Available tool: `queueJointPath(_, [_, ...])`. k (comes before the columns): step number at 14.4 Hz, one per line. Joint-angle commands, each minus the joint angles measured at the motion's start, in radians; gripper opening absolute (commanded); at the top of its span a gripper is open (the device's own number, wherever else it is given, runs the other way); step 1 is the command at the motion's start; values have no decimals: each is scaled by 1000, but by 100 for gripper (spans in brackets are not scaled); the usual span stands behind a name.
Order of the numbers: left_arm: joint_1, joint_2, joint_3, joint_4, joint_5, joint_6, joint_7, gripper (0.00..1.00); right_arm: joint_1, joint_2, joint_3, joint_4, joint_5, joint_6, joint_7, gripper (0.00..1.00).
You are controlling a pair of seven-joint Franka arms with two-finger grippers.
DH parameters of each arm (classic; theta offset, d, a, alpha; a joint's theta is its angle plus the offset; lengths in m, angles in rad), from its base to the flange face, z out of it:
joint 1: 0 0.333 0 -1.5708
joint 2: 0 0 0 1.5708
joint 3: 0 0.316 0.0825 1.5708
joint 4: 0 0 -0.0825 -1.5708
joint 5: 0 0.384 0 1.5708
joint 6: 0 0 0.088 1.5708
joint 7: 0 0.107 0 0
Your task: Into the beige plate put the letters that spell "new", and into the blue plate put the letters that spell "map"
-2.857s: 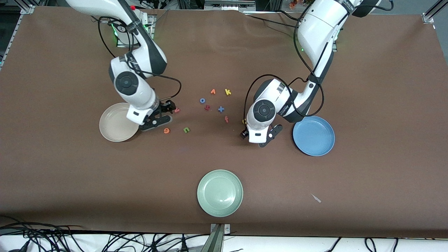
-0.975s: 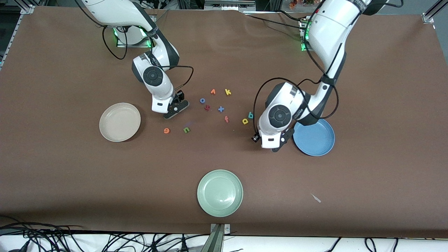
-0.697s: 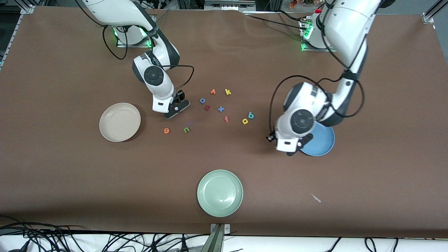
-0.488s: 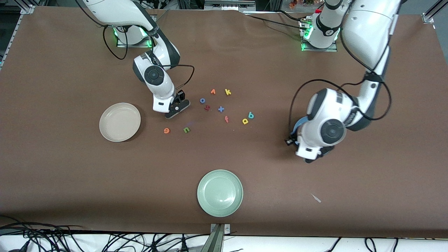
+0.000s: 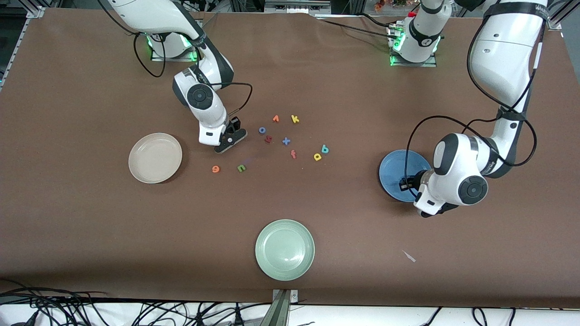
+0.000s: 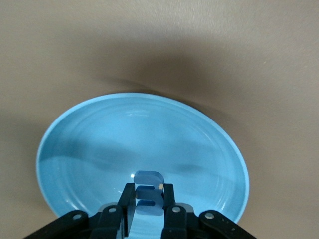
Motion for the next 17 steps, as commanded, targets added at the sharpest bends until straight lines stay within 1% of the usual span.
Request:
queueJointPath(1, [-10,-13,-9,-29,11,26,14,100,6,24,-1,9,-8,30,-10,48])
queueJointPath(3, [-22,-27,-19,-23,11,14,7,100,6,25,-1,10,-8,30,-10,43])
queueJointPath(5, [-66,-59,-19,-14,9,-20,-3,100,6,27,1,12,-8,29,-13,43])
queueJointPath(7, [-132,-99,-20,-10,8,-60,8,100,6,27,-1,16,-8,27,-20,42])
queueJointPath(9, [-198,-107,-48,-8,9,-60,14,100,6,25,-1,16,-8,26,-20,40])
queueJointPath(11, [-241,-101,-75,0,9,-56,19,100,6,25,0,18,-8,26,-20,40])
queueJointPath(13, [-301,-88,-83,6,9,-42,17,100,6,25,1,21,-8,24,-21,39])
queueJointPath(15, [-356,-67,-83,0,0,36,14,100,6,25,-1,21,-8,24,-21,38])
queueJointPath(17, [-388,-21,-83,1,-1,108,7,99,6,21,0,23,-8,23,-30,36])
